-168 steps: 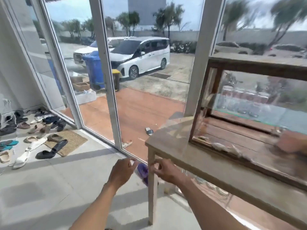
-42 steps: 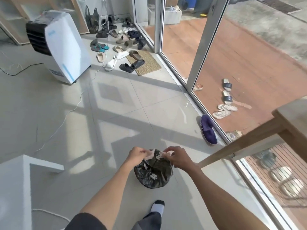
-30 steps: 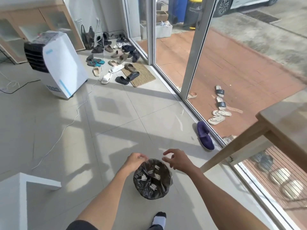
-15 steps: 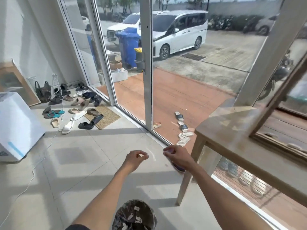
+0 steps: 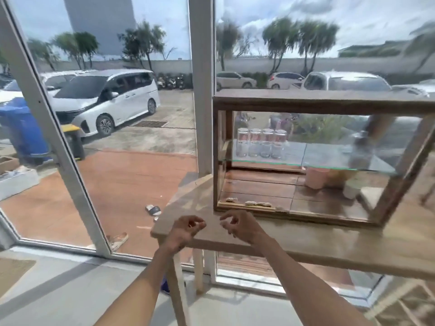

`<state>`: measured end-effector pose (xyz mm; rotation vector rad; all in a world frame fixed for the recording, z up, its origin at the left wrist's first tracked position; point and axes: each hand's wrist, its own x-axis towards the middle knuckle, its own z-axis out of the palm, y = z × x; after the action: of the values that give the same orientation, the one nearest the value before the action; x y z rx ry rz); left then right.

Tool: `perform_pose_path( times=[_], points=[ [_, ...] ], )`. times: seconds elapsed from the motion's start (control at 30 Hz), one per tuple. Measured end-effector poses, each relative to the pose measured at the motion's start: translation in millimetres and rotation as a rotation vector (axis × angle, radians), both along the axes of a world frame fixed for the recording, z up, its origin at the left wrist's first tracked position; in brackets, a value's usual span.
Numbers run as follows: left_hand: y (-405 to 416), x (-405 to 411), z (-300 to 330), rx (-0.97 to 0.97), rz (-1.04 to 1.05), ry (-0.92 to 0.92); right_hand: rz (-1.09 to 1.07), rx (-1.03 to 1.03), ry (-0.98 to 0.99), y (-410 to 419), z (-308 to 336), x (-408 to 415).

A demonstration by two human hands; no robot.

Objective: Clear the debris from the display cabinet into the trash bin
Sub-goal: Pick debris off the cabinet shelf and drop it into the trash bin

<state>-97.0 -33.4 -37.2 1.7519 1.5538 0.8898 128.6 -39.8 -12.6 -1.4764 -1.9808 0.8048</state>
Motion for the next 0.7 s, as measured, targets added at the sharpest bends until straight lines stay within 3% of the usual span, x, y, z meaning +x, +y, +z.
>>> perform_pose_path(
  times=[0.17,0.3,0.7],
  points=[
    [24.7,79.5,14.4,0.038,-0.111,0.106,-0.243,0.026,0.051,2.7,-3.6,84.2],
    [36.7,118.9,16.9,0.105,-0.142,0.155,-0.385,0.003,-0.025,9.0,-18.1,133.2],
    [76.7,166.0,25.1,0.241,-0.070,0.388,-0.554,0.021,-0.343,26.8,-19.7,145.5]
  ],
)
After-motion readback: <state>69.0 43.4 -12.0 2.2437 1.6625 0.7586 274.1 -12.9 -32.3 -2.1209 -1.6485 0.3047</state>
